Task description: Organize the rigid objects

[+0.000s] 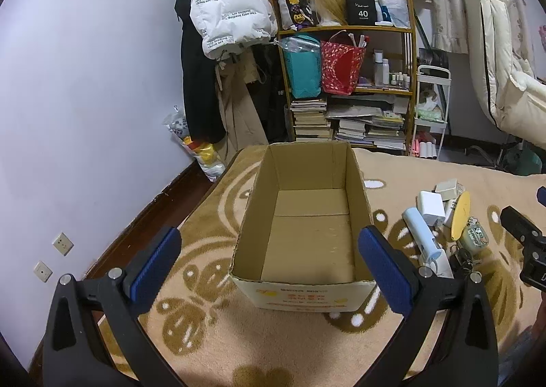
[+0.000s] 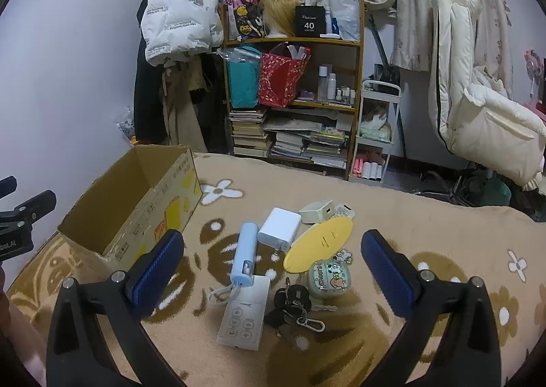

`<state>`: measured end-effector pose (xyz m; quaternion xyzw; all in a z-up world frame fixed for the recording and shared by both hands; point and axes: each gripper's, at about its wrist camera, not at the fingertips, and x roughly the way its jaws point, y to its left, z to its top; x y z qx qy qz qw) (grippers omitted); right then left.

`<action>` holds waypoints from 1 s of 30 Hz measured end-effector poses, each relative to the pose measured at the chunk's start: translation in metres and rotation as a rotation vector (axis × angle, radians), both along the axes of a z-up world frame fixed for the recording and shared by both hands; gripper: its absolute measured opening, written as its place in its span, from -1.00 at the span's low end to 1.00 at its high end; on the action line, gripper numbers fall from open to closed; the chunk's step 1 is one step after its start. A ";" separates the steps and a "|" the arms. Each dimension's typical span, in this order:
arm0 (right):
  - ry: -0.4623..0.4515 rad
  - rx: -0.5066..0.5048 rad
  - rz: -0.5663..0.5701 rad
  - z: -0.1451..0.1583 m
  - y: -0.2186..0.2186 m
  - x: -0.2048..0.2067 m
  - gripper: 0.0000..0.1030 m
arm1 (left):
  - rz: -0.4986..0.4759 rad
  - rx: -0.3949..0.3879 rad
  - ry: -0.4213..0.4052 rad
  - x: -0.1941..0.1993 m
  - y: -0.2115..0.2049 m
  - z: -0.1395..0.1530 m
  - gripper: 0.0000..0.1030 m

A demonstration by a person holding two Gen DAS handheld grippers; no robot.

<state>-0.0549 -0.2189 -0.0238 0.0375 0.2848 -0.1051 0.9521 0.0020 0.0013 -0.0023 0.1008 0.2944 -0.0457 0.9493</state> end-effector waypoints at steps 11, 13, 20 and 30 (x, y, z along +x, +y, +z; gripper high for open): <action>0.010 -0.011 0.011 0.000 0.009 0.004 1.00 | -0.001 0.005 -0.003 -0.001 0.000 -0.001 0.99; 0.010 -0.008 0.007 -0.002 0.009 0.004 1.00 | 0.000 0.006 -0.004 -0.001 0.000 -0.001 0.99; 0.015 -0.010 0.002 -0.004 0.007 0.003 1.00 | 0.001 0.008 -0.003 -0.001 0.000 -0.001 0.99; 0.020 -0.005 -0.001 -0.007 0.004 0.003 1.00 | -0.004 0.018 -0.003 -0.001 -0.001 -0.001 0.99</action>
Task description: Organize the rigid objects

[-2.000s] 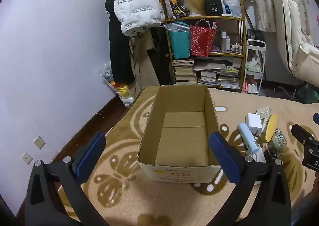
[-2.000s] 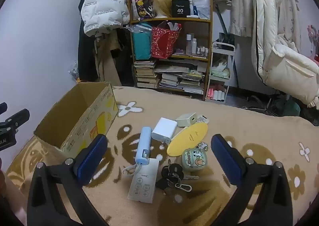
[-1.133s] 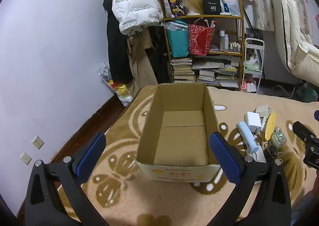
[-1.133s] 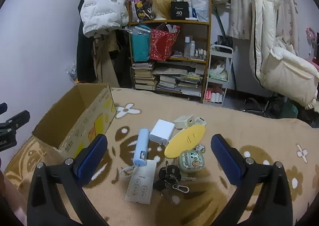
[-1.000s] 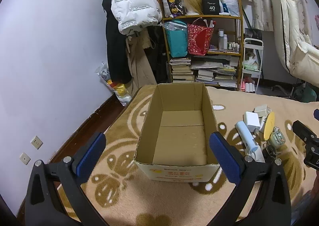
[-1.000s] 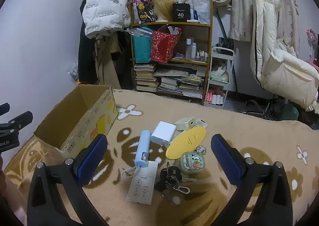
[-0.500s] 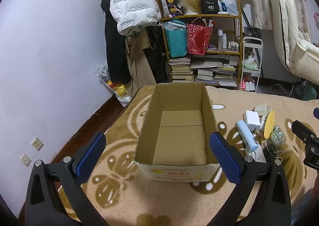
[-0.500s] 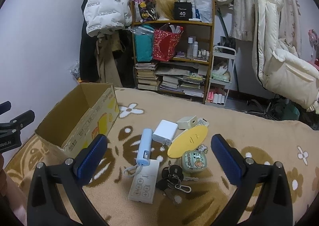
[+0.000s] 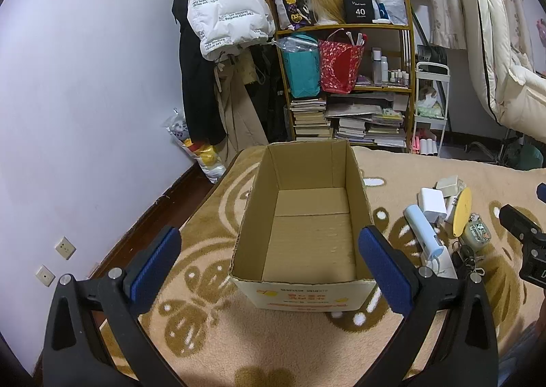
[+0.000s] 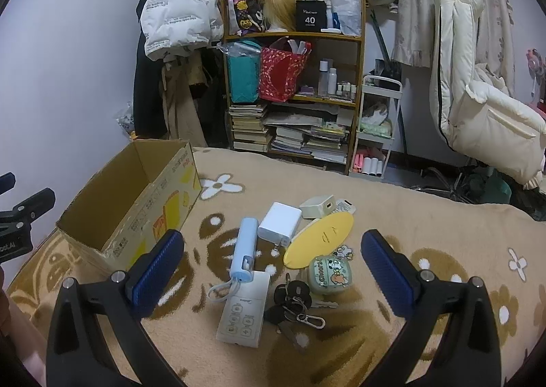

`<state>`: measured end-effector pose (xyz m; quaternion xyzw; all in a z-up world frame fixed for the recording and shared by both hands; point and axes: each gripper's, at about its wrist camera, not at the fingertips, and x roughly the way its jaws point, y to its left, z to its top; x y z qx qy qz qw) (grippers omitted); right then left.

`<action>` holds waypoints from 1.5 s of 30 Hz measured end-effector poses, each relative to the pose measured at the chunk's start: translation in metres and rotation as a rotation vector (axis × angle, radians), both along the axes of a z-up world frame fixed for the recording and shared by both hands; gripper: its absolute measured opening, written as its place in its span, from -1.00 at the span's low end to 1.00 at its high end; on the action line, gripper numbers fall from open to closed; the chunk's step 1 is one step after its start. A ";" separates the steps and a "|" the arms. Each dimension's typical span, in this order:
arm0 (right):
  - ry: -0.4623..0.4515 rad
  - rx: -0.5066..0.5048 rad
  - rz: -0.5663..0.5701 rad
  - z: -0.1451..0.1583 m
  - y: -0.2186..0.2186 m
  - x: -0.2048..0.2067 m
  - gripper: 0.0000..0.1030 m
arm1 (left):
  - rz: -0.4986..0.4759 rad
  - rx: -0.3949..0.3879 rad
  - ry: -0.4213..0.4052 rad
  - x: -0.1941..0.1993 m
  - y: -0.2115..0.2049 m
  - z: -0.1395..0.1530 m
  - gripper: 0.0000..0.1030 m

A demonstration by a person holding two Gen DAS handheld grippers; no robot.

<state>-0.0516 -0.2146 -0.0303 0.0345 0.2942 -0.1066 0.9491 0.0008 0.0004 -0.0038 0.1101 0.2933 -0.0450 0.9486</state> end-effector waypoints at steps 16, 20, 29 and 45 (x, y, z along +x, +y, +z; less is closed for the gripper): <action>0.020 0.036 -0.026 -0.004 -0.010 0.001 1.00 | 0.002 0.004 -0.004 0.000 -0.001 0.000 0.99; 0.023 0.035 -0.029 -0.004 -0.011 0.001 1.00 | 0.001 0.004 -0.004 0.000 -0.001 -0.001 0.99; 0.025 0.030 -0.027 -0.004 -0.011 -0.001 1.00 | 0.000 0.008 -0.002 0.000 0.000 0.000 0.99; 0.054 0.025 -0.025 -0.007 -0.007 0.005 1.00 | -0.012 0.016 0.010 0.002 -0.002 -0.004 0.99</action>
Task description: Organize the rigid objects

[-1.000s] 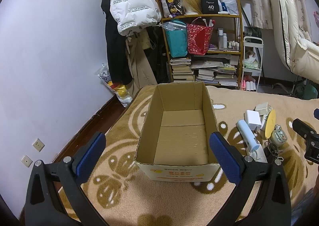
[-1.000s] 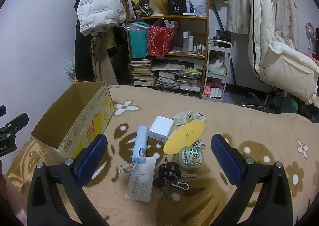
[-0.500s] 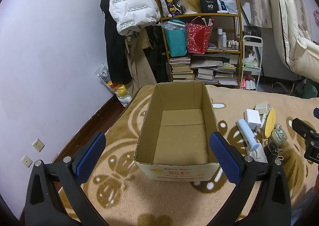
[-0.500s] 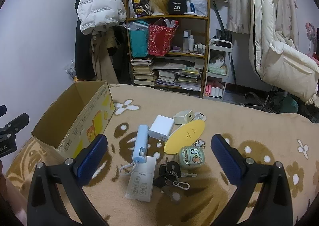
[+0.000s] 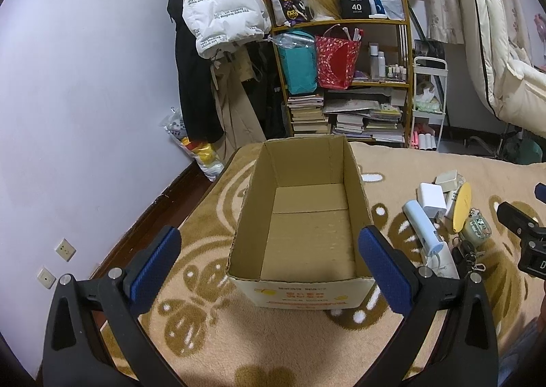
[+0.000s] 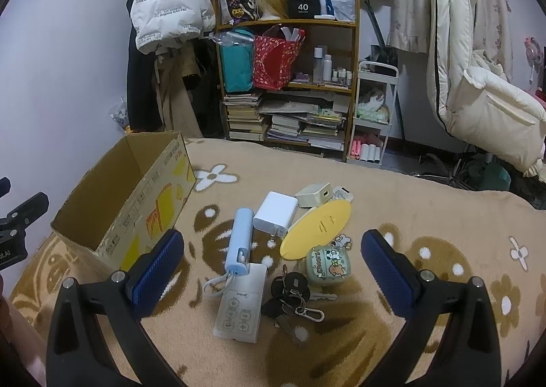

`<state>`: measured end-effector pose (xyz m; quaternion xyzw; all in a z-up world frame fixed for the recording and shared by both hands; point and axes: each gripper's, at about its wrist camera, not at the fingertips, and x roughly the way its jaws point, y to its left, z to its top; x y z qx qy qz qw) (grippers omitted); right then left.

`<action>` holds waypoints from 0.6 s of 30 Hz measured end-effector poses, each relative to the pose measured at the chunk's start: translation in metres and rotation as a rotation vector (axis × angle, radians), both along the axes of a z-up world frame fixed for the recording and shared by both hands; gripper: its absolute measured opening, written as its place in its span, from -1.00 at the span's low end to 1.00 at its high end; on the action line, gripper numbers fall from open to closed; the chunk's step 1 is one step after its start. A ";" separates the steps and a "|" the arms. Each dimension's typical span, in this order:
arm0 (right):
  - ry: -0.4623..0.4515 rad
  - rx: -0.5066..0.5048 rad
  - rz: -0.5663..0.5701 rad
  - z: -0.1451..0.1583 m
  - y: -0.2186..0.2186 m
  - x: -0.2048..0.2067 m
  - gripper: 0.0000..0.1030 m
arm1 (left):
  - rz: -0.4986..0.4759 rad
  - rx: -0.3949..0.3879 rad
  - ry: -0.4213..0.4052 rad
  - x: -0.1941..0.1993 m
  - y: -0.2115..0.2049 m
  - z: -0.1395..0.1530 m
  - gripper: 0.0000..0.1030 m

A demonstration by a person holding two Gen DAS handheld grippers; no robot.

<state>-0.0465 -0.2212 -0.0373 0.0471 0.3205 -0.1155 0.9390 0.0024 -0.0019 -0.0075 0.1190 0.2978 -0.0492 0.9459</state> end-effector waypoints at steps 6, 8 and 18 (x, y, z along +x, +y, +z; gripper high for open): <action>0.015 0.003 -0.007 -0.003 -0.002 0.004 1.00 | 0.007 -0.012 0.039 0.011 0.001 -0.004 0.99; 0.023 0.004 -0.010 -0.004 -0.005 0.008 1.00 | 0.004 -0.022 0.057 0.017 0.002 -0.005 0.99; 0.069 0.016 -0.047 -0.012 -0.027 0.030 1.00 | 0.022 -0.025 0.142 0.054 0.008 -0.018 0.99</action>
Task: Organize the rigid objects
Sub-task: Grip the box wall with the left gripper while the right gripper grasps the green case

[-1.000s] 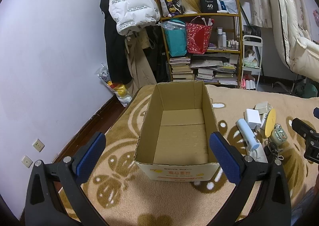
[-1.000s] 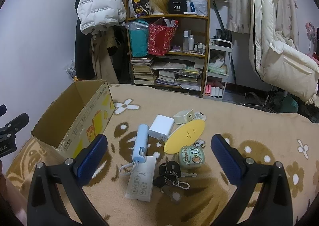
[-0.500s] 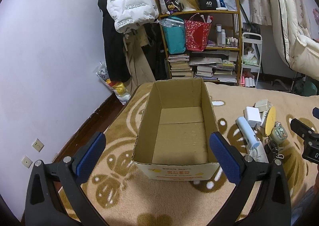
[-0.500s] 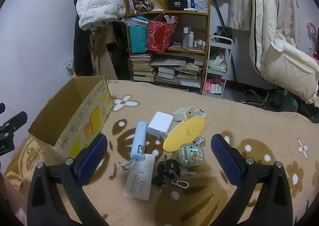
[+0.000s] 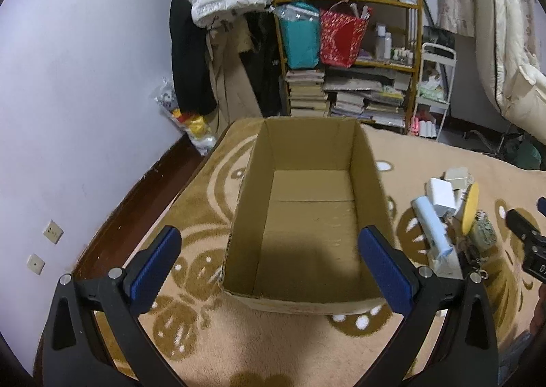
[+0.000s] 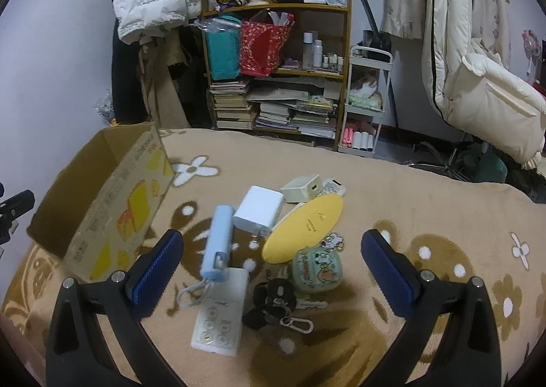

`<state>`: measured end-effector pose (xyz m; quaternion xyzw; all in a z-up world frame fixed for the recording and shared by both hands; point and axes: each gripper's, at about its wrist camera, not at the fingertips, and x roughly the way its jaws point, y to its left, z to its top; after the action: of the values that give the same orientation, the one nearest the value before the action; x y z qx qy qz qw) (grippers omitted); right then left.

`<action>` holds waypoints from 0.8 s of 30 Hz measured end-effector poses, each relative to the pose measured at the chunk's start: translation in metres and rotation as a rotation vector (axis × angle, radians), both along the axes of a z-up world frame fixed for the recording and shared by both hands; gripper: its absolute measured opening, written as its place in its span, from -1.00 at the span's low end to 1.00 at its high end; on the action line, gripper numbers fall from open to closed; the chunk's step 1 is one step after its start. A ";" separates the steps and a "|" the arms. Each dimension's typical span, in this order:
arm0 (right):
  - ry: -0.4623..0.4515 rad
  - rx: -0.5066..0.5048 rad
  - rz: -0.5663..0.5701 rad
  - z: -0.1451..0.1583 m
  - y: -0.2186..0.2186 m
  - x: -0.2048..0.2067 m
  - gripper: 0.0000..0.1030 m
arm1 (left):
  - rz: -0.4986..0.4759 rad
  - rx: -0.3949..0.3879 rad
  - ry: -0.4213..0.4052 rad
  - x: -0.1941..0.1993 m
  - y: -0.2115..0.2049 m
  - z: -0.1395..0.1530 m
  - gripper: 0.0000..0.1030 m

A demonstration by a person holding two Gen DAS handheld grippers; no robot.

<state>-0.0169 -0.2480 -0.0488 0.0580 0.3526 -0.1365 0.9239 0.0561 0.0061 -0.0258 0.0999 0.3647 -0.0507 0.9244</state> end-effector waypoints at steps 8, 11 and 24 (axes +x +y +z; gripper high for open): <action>0.042 0.033 -0.040 -0.013 -0.025 0.017 1.00 | 0.034 -0.001 0.064 0.030 0.008 -0.013 0.99; 0.062 0.053 -0.045 -0.019 -0.033 0.026 1.00 | 0.057 0.009 0.081 0.041 0.013 -0.019 0.99; 0.156 0.149 -0.114 -0.058 -0.065 0.047 1.00 | 0.087 0.049 0.218 0.078 0.020 -0.057 0.99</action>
<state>0.0302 -0.3132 -0.1068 0.1356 0.4286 -0.1666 0.8776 0.1345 0.0260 -0.0823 0.1003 0.4683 -0.0121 0.8778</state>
